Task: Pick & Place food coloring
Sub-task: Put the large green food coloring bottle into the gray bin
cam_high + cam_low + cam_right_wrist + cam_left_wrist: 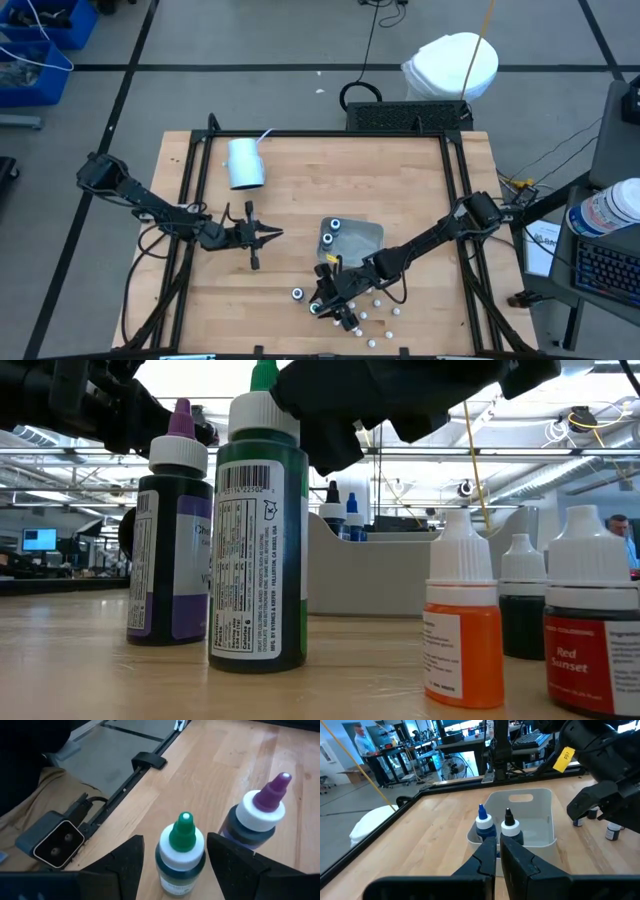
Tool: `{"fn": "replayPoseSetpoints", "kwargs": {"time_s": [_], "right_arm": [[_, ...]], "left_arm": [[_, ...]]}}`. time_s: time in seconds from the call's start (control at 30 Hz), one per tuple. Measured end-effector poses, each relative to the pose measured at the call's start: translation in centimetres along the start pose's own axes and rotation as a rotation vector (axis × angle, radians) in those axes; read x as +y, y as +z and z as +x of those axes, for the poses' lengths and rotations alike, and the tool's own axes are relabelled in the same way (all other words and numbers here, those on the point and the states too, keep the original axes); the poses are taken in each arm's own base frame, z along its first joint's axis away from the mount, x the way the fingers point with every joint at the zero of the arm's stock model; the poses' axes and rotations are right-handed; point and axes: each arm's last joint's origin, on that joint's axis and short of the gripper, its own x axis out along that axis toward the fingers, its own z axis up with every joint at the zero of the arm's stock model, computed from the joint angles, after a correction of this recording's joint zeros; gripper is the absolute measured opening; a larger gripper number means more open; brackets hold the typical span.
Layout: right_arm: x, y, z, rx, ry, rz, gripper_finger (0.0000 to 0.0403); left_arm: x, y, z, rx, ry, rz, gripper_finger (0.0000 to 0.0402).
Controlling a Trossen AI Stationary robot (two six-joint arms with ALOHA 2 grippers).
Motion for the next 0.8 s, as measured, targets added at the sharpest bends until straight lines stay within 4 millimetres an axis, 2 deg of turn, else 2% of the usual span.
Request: {"fn": "replayPoseSetpoints", "kwargs": {"time_s": [0.27, 0.53, 0.7, 0.8], "right_arm": [[0.0, 0.0, 0.0, -0.003, -0.001, -0.001, 0.0196], [-0.2, 0.0, 0.0, 0.002, -0.051, -0.031, 0.011], [-0.2, 0.2, -0.3, 0.004, -0.048, -0.038, 0.0107], [0.0, 1.4, -1.6, -0.01, -0.032, -0.038, 0.0107]], "left_arm": [[0.0, 0.0, 0.0, 0.0, 0.0, 0.0, 0.0033], [0.0, 0.0, 0.0, 0.0, 0.0, 0.0, 0.0033], [0.0, 0.0, 0.0, 0.0, 0.0, -0.005, 0.0033], [0.0, 0.0, 0.0, 0.001, 0.0, -0.005, 0.0033]]}}
